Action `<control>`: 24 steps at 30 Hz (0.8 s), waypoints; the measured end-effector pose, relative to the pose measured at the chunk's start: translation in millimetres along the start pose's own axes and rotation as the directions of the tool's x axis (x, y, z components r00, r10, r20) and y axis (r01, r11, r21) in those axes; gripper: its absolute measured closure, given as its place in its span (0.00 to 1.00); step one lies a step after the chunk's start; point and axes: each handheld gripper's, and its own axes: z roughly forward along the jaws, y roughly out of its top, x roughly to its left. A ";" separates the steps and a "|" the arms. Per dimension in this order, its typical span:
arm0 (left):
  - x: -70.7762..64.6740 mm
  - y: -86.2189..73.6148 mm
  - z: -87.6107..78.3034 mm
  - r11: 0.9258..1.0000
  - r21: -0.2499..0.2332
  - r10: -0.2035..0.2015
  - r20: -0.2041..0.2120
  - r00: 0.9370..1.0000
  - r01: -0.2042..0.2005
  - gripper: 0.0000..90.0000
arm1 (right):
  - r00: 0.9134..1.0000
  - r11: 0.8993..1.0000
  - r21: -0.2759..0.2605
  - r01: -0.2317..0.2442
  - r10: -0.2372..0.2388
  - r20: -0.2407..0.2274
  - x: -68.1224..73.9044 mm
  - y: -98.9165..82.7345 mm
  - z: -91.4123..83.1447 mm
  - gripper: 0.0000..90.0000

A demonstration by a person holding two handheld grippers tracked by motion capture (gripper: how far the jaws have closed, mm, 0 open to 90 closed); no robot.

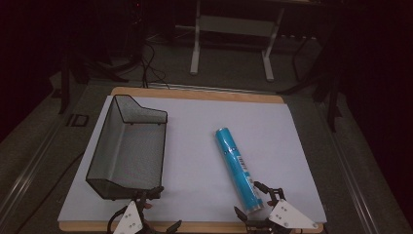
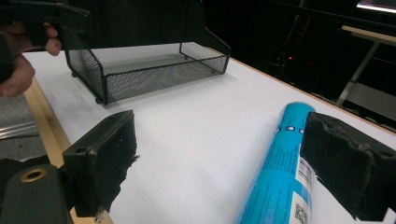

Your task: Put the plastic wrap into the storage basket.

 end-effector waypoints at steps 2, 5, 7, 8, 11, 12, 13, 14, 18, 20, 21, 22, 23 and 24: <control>0.0 0.1 -0.1 1.000 -0.002 0.000 0.002 1.000 0.000 0.01 | 1.000 1.000 0.001 -0.002 0.002 -0.007 -0.3 -0.3 1.0 0.11; 0.1 0.1 -0.1 1.000 -0.003 -0.003 0.004 1.000 0.003 0.01 | 1.000 1.000 0.003 -0.010 0.010 -0.026 1.5 1.0 3.3 0.11; 0.0 0.2 -0.1 1.000 -0.004 -0.004 0.005 1.000 0.004 0.01 | 0.999 1.000 -0.002 -0.007 0.007 -0.054 4.1 2.8 4.2 0.10; 0.0 0.2 -0.1 1.000 -0.004 -0.004 0.005 1.000 0.004 0.01 | 0.999 1.000 -0.002 -0.007 0.007 -0.054 4.1 2.8 4.2 0.10; -0.6 0.2 0.0 1.000 -0.006 -0.002 0.008 1.000 0.002 0.01 | 0.998 1.000 0.000 0.028 -0.028 -0.049 9.0 5.6 3.8 0.10; -0.7 0.2 0.1 1.000 -0.005 0.001 0.008 1.000 -0.001 0.01 | 0.998 1.000 0.001 0.026 -0.026 -0.053 9.0 6.1 3.5 0.10; -0.8 0.2 0.1 1.000 -0.004 0.001 0.008 1.000 -0.001 0.01 | 0.998 1.000 0.002 0.029 -0.029 -0.054 8.9 6.2 3.4 0.10; -0.9 0.1 0.4 1.000 -0.006 -0.001 0.009 1.000 0.001 0.01 | 0.998 0.999 0.009 0.035 -0.035 -0.043 8.9 5.9 3.7 0.10; -1.1 0.2 0.3 1.000 -0.008 0.002 0.012 1.000 -0.002 0.01 | 0.999 0.999 0.026 0.032 -0.031 -0.045 9.0 3.7 5.9 0.10; -1.3 0.1 0.3 1.000 -0.006 0.004 0.011 1.000 -0.004 0.01 | 0.999 0.999 0.019 0.039 -0.038 -0.026 9.7 4.0 5.4 0.10; -1.2 0.0 0.4 1.000 -0.007 0.003 0.012 1.000 -0.003 0.01 | 0.999 0.999 0.020 0.033 -0.033 -0.027 9.1 4.5 5.5 0.10; -1.2 0.1 0.5 1.000 -0.005 0.003 0.013 1.000 -0.003 0.01 | 0.999 0.999 0.019 0.029 -0.029 -0.014 8.7 4.4 5.3 0.10; -1.3 0.0 0.6 1.000 -0.005 0.005 0.014 1.000 -0.005 0.01 | 1.000 1.000 0.012 0.025 -0.025 -0.005 8.1 4.1 4.8 0.10; -1.6 0.0 0.6 1.000 -0.004 0.006 0.015 1.000 -0.006 0.01 | 1.000 1.000 0.013 0.014 -0.013 -0.012 6.8 4.3 4.7 0.10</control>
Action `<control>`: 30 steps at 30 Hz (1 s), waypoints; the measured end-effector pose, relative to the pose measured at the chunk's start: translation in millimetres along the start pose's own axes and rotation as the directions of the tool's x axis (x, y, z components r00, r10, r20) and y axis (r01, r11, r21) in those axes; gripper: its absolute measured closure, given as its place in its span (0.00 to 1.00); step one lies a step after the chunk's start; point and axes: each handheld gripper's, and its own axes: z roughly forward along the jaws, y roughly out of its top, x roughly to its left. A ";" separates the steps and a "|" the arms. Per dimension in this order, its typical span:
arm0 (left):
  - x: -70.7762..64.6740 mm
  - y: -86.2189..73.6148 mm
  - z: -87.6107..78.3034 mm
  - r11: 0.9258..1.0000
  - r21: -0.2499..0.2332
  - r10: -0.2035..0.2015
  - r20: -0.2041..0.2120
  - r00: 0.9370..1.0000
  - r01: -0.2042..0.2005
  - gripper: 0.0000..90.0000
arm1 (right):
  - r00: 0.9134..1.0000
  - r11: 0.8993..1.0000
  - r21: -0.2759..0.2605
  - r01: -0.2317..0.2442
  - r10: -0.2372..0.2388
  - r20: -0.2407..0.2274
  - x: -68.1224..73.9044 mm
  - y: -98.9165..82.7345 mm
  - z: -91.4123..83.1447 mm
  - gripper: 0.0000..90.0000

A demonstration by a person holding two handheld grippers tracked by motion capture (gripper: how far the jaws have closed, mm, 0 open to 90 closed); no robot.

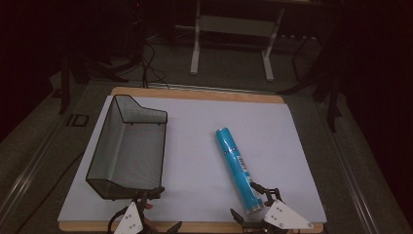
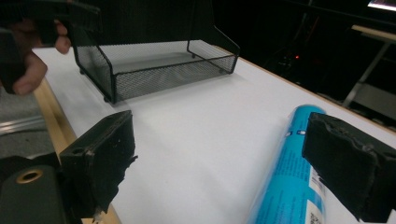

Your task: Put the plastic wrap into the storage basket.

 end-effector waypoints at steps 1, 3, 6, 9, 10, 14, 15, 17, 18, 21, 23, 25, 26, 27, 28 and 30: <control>-0.2 0.1 0.0 1.000 0.000 0.002 0.001 1.000 -0.002 0.01 | 1.000 1.000 0.000 -0.004 0.004 0.006 -0.7 0.1 -0.1 0.10; -0.5 0.1 -0.1 1.000 -0.002 0.003 0.002 1.000 -0.003 0.01 | 1.000 1.000 -0.004 -0.006 0.006 0.003 -0.9 0.5 -1.0 0.10; -0.1 0.0 0.0 1.000 -0.001 0.001 0.004 1.000 -0.001 0.01 | 1.000 1.000 -0.014 -0.001 0.001 0.000 0.7 2.2 -2.0 0.10; -0.3 0.1 0.1 1.000 0.000 0.002 0.005 1.000 -0.002 0.01 | 1.000 1.000 -0.019 0.004 -0.004 -0.001 1.9 4.4 -3.0 0.10; -0.3 0.0 0.1 1.000 0.000 0.002 0.005 1.000 -0.002 0.01 | 1.000 1.000 -0.017 0.008 -0.008 -0.002 2.2 5.7 -3.1 0.10; -0.3 0.3 -0.1 1.000 -0.004 0.001 0.004 1.000 -0.001 0.01 | 1.000 1.000 -0.012 0.018 -0.018 0.007 4.3 10.8 -3.5 0.10; -0.1 0.4 -0.3 1.000 -0.005 0.002 0.005 1.000 -0.001 0.01 | 1.000 1.000 -0.015 0.022 -0.022 0.011 4.2 11.9 -3.7 0.10; 0.1 0.6 -0.7 1.000 -0.005 0.001 0.003 1.000 -0.001 0.01 | 1.000 1.000 -0.009 0.015 -0.015 0.021 2.7 14.6 -2.9 0.11; 0.0 0.6 -0.9 1.000 -0.005 0.002 0.003 1.000 -0.002 0.01 | 1.000 1.000 -0.011 0.016 -0.016 0.024 1.9 15.8 -2.8 0.11; 0.1 0.6 -1.1 1.000 -0.005 0.000 0.005 1.000 0.000 0.01 | 0.999 1.000 -0.006 0.014 -0.013 0.038 -1.2 19.0 -2.7 0.11; 0.1 0.4 -0.7 1.000 -0.002 -0.002 0.007 1.000 0.002 0.01 | 0.999 1.000 -0.002 0.009 -0.009 0.046 -3.2 20.2 -1.9 0.11; -0.2 0.2 -0.3 1.000 -0.003 0.000 0.008 1.000 0.000 0.01 | 0.999 1.000 0.009 -0.001 0.001 0.051 -5.8 21.2 -0.1 0.11; -0.6 0.3 -0.1 1.000 -0.003 0.000 0.009 1.000 0.001 0.01 | 0.999 1.000 0.009 -0.007 0.006 0.052 -7.1 21.4 0.6 0.11; -0.8 0.3 0.1 1.000 -0.002 0.000 0.011 1.000 0.000 0.01 | 0.999 1.000 0.010 -0.012 0.012 0.052 -8.8 21.8 1.9 0.11; -0.9 0.3 0.2 1.000 -0.001 0.000 0.012 1.000 0.000 0.01 | 0.998 1.000 0.010 -0.023 0.023 0.060 -10.3 22.1 3.3 0.11; -1.0 0.3 0.2 1.000 0.000 0.001 0.011 1.000 -0.001 0.01 | 0.998 0.999 0.024 -0.037 0.035 0.053 -14.6 23.2 7.3 0.11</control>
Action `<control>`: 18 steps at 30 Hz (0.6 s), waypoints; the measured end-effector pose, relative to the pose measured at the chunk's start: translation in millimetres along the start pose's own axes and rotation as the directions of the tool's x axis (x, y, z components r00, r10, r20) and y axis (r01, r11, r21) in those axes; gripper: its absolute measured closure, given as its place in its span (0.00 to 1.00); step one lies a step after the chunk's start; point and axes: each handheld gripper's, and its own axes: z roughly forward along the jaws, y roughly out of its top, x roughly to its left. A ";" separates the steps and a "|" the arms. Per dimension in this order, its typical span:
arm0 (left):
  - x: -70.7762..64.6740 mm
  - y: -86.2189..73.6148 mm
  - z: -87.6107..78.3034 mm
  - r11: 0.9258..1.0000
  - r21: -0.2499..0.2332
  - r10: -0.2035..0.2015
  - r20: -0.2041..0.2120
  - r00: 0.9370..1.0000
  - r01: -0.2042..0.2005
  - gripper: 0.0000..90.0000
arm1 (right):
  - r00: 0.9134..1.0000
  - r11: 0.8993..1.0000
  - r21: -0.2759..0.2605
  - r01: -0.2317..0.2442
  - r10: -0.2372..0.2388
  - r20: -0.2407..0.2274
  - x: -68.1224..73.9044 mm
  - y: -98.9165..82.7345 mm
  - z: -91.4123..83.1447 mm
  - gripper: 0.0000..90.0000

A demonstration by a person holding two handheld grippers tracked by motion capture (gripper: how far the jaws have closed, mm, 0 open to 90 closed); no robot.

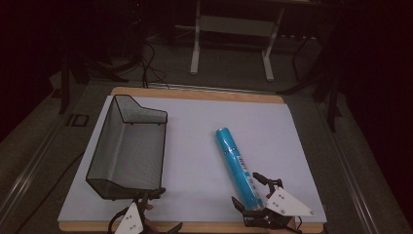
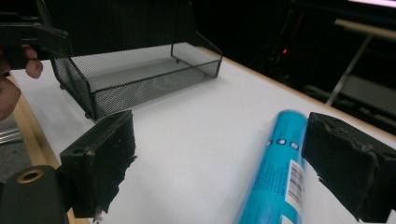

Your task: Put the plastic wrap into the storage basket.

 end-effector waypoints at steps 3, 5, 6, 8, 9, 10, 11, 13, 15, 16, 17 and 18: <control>0.5 0.0 -0.4 1.000 -0.002 -0.003 -0.001 1.000 0.003 0.01 | 1.000 0.999 0.027 -0.017 0.016 0.011 -5.3 1.4 7.3 0.11; 1.0 0.1 -0.6 1.000 -0.002 -0.004 -0.002 1.000 0.004 0.01 | 0.999 0.998 0.048 -0.029 0.028 0.017 -10.0 1.4 13.4 0.11; 1.1 0.0 -0.6 1.000 -0.003 -0.005 -0.003 1.000 0.005 0.01 | 0.999 0.998 0.054 -0.038 0.038 0.015 -12.2 1.2 16.1 0.11; 1.1 -0.1 -0.5 1.000 -0.002 -0.004 -0.001 1.000 0.004 0.01 | 0.999 0.996 0.070 -0.049 0.048 0.022 -15.4 0.8 22.5 0.11; 1.0 -0.2 -0.4 1.000 -0.002 -0.004 0.000 1.000 0.004 0.01 | 0.998 0.996 0.079 -0.051 0.049 0.030 -16.3 0.6 25.7 0.11; 0.8 -0.2 -0.3 1.000 -0.002 -0.004 0.002 1.000 0.004 0.01 | 0.998 0.995 0.087 -0.047 0.044 0.033 -17.1 0.5 29.2 0.11; 0.6 -0.2 -0.3 1.000 0.001 -0.003 0.002 1.000 0.003 0.01 | 0.998 0.995 0.093 -0.044 0.040 0.038 -17.7 0.2 32.3 0.11; 0.2 -0.3 -0.1 1.000 0.001 -0.004 0.005 1.000 0.004 0.01 | 0.999 0.993 0.113 -0.039 0.035 0.040 -19.9 0.0 39.3 0.11; 0.0 -0.2 0.0 1.000 0.001 -0.002 0.006 1.000 0.002 0.01 | 0.999 0.991 0.127 -0.035 0.030 0.044 -23.1 -0.3 45.9 0.11; -0.1 -0.2 -0.1 1.000 0.001 -0.002 0.007 1.000 0.002 0.01 | 0.998 0.990 0.135 -0.034 0.028 0.048 -25.2 -0.5 49.6 0.11; -0.1 -0.2 -0.2 1.000 0.001 -0.002 0.007 1.000 0.002 0.01 | 0.998 0.990 0.138 -0.033 0.026 0.051 -27.2 -0.6 52.5 0.11; -0.2 -0.1 -0.4 1.000 0.003 0.000 0.006 1.000 0.000 0.01 | 0.998 0.988 0.151 -0.035 0.028 0.053 -29.3 -0.6 56.0 0.11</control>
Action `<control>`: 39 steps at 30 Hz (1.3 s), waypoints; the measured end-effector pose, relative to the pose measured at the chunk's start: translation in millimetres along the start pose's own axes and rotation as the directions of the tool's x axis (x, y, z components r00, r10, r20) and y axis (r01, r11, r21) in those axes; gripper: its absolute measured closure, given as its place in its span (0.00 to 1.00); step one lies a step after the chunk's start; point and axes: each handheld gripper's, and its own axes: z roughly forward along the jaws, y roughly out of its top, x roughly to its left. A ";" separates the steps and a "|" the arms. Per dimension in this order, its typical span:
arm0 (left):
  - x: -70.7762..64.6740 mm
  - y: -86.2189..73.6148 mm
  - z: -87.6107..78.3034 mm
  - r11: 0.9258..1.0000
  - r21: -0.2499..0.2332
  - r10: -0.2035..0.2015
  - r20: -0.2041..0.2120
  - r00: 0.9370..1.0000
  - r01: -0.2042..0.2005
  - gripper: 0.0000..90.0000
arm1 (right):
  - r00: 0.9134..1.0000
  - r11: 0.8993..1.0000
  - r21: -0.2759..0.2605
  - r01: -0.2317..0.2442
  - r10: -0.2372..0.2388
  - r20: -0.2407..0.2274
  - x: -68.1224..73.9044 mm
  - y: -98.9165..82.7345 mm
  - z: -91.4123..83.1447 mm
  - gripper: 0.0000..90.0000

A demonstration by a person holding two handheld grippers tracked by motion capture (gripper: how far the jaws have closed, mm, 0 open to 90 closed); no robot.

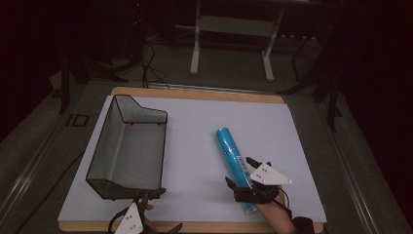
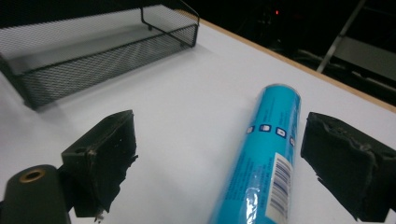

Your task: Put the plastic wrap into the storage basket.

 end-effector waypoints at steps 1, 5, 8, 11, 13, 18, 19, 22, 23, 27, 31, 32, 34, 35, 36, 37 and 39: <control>0.0 0.0 -0.1 1.000 0.000 0.001 0.000 1.000 -0.001 0.01 | 1.000 1.000 0.011 -0.001 0.001 0.006 -2.1 0.5 3.5 0.11; 0.0 0.0 -0.3 1.000 0.000 0.000 0.001 1.000 0.000 0.01 | 1.000 0.998 0.058 -0.015 0.013 0.023 -10.2 2.1 15.7 0.11; -0.3 0.0 -0.2 1.000 0.001 0.002 0.002 1.000 -0.002 0.01 | 0.999 0.995 0.095 -0.036 0.032 0.038 -17.0 3.6 25.0 0.11; -0.5 0.0 0.0 1.000 0.002 0.002 0.004 1.000 -0.002 0.01 | 0.996 0.989 0.126 -0.076 0.071 0.045 -24.3 4.3 33.5 0.11; -0.3 -0.2 0.2 1.000 0.004 0.000 0.004 1.000 0.000 0.01 | 0.994 0.982 0.162 -0.101 0.094 0.054 -28.6 5.1 40.6 0.11; -0.3 -0.2 0.1 1.000 0.003 0.001 0.005 1.000 -0.001 0.01 | 0.984 0.944 0.281 -0.175 0.160 0.077 -38.7 5.6 60.2 0.11; -0.2 -0.2 0.0 1.000 0.003 0.001 0.005 1.000 -0.001 0.01 | 0.983 0.938 0.296 -0.183 0.167 0.078 -40.3 5.4 62.8 0.11; -0.1 -0.3 -0.1 1.000 0.004 0.000 0.004 1.000 0.000 0.01 | 0.980 0.913 0.357 -0.198 0.178 0.087 -44.7 5.5 72.3 0.11; -0.1 -0.3 -0.1 1.000 0.004 0.000 0.005 1.000 0.000 0.01 | 0.978 0.904 0.372 -0.208 0.188 0.091 -46.1 5.9 75.5 0.11; -0.3 -0.2 0.0 1.000 0.003 0.001 0.006 1.000 -0.001 0.01 | 0.965 0.865 0.429 -0.260 0.227 0.128 -52.1 6.9 85.5 0.11; -0.3 -0.2 -0.3 1.000 0.002 0.001 0.004 1.000 -0.001 0.01 | 0.953 0.816 0.491 -0.304 0.270 0.141 -55.6 4.5 93.6 0.11; -0.3 -0.2 -0.3 1.000 0.002 0.003 0.003 1.000 -0.003 0.01 | 0.950 0.800 0.513 -0.311 0.279 0.139 -55.9 3.7 95.8 0.11; -0.4 -0.1 -0.4 1.000 0.003 0.004 0.003 1.000 -0.004 0.01 | 0.949 0.779 0.542 -0.314 0.282 0.144 -56.9 1.8 98.9 0.11; -0.2 -0.1 -0.5 1.000 0.003 0.004 0.004 1.000 -0.004 0.01 | 0.950 0.768 0.562 -0.307 0.276 0.142 -56.9 0.9 100.5 0.11; -0.1 -0.1 -0.5 1.000 0.002 0.002 0.005 1.000 -0.002 0.01 | 0.949 0.755 0.577 -0.311 0.278 0.148 -56.1 0.2 101.9 0.11; -0.2 -0.1 -0.6 1.000 0.002 0.004 0.003 1.000 -0.004 0.01 | 0.948 0.742 0.593 -0.313 0.284 0.144 -55.7 -0.8 103.3 0.11; -0.2 0.0 -0.7 1.000 0.001 0.004 0.005 1.000 -0.004 0.01 | 0.945 0.722 0.614 -0.319 0.293 0.147 -54.7 -2.6 105.4 0.11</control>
